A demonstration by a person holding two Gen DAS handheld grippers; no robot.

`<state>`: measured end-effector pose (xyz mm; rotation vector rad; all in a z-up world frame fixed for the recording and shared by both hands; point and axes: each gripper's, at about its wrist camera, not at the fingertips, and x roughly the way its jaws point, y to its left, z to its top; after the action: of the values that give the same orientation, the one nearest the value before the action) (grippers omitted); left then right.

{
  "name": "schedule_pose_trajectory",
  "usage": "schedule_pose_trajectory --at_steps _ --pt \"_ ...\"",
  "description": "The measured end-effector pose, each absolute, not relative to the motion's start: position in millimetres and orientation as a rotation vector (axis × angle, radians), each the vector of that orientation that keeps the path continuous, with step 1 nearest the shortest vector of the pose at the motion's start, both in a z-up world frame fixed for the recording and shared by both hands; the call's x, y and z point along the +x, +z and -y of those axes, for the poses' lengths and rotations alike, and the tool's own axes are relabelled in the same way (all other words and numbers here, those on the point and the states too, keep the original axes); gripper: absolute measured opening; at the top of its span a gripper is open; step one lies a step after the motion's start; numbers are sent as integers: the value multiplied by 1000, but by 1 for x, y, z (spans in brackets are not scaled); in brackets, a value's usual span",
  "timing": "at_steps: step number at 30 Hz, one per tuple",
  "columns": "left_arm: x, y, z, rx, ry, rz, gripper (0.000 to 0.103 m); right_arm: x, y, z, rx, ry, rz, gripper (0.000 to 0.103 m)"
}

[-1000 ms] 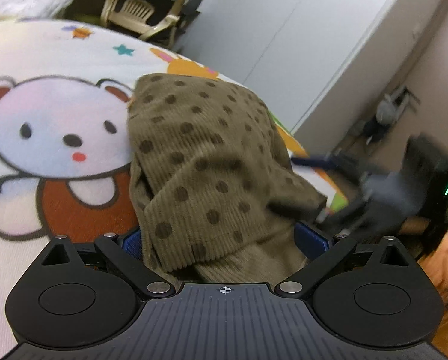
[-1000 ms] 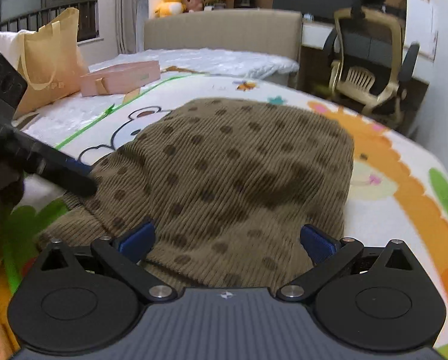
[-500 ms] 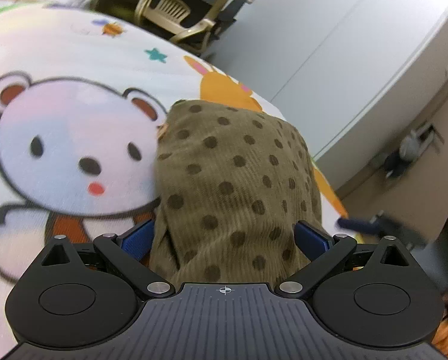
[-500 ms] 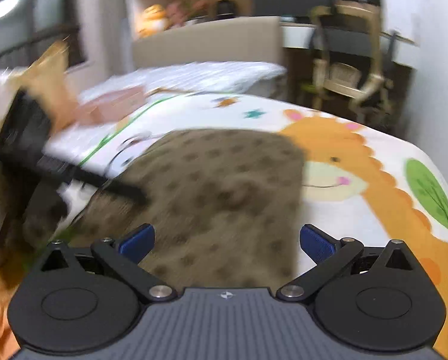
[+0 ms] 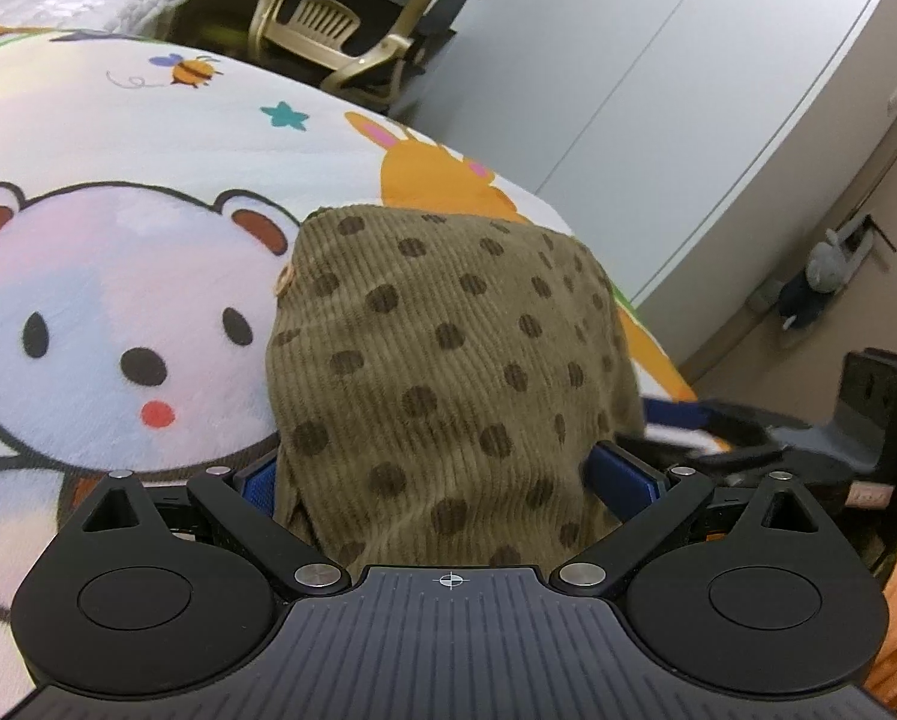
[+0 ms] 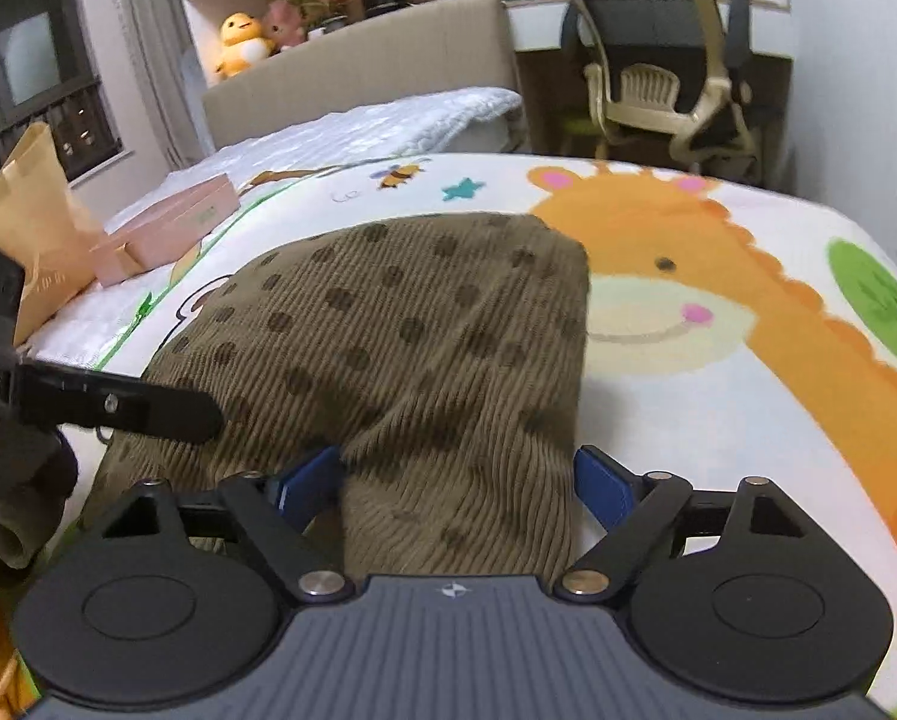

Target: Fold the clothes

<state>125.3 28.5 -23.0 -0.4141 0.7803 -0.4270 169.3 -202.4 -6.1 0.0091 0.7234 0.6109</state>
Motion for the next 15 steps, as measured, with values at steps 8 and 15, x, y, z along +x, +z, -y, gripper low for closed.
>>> schedule_pose_trajectory --at_steps 8,15 --pt "167 -15 -78 -490 -353 -700 100 243 -1 116 -67 669 -675 86" --pt "223 -7 -138 -455 -176 -605 100 316 0 49 -84 652 -684 91"
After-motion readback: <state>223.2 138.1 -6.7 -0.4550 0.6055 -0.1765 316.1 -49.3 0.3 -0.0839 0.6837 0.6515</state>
